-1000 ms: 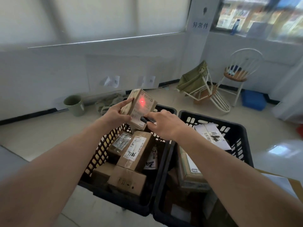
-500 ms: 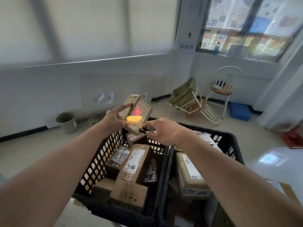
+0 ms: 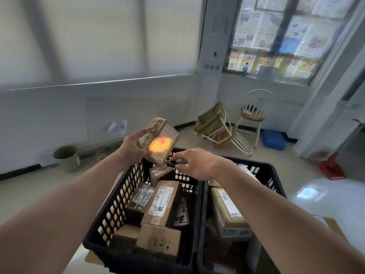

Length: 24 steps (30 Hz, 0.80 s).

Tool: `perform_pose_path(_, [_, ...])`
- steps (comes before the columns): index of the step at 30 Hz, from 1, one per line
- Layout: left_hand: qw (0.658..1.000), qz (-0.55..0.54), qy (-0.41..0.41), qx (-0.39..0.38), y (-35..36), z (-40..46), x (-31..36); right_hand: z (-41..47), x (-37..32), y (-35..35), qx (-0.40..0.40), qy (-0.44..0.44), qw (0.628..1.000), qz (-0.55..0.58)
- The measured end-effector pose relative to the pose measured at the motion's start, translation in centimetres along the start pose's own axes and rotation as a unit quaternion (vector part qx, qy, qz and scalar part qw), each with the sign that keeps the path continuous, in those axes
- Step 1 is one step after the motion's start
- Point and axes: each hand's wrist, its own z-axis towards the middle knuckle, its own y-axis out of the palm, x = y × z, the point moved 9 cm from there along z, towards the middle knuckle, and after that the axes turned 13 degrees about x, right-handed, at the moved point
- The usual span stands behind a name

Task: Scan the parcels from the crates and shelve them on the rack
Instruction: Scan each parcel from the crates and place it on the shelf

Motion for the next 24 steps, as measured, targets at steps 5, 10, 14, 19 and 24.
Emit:
perform_pose_path(5, [0.999, -0.038, 0.002, -0.012, -0.8, -0.3, -0.1, 0.1, -1.3, 0.1, -0.003, 0.0, 1.0, 0.021])
perform_pose_path(10, [0.999, -0.039, -0.002, -0.005, -2.1, -0.2, -0.4, 0.1, -2.2, 0.2, -0.005, 0.004, 1.0, 0.01])
perform_pose_path(14, [0.998, -0.055, -0.004, -0.009, -2.7, -0.4, -0.3, 0.3, -2.5, 0.4, 0.007, 0.012, 1.0, 0.016])
perform_pose_path(19, [0.983, -0.166, -0.058, -0.053, -2.9, -1.4, 0.3, 1.0, -2.2, 0.0, 0.107, 0.031, 0.991, 0.075])
perform_pose_path(24, [0.964, -0.244, -0.085, -0.065, -4.3, -3.5, 1.5, 1.9, -0.5, -1.7, 0.286, 0.135, 0.921, 0.229])
